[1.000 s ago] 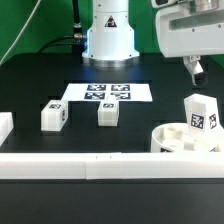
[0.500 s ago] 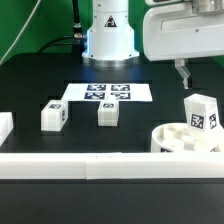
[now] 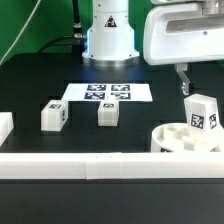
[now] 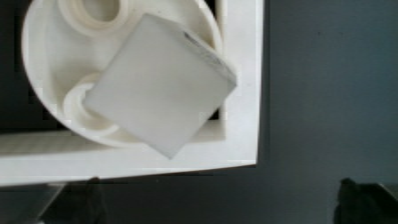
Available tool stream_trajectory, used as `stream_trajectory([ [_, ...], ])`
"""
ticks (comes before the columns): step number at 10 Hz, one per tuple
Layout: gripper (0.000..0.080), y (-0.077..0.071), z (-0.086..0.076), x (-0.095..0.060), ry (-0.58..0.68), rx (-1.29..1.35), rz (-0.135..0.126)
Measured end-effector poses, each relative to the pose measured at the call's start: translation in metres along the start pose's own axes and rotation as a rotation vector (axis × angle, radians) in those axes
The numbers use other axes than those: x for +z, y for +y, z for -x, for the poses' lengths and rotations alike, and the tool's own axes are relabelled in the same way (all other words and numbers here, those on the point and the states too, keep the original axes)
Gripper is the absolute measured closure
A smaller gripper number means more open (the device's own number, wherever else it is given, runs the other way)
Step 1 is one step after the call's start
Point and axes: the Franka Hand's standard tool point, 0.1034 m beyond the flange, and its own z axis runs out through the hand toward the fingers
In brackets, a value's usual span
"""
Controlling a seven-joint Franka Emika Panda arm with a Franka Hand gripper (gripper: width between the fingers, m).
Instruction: Assemble stool
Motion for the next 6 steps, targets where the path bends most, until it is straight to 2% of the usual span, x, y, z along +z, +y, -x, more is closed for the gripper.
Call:
stream_trajectory([
  [3, 0.0150, 0.0076, 0.0027, 0.0053, -0.021, -0.386, 0.040],
  [6, 0.0150, 0.0102, 0.0015, 0.0053, -0.020, -0.551, 0.050],
])
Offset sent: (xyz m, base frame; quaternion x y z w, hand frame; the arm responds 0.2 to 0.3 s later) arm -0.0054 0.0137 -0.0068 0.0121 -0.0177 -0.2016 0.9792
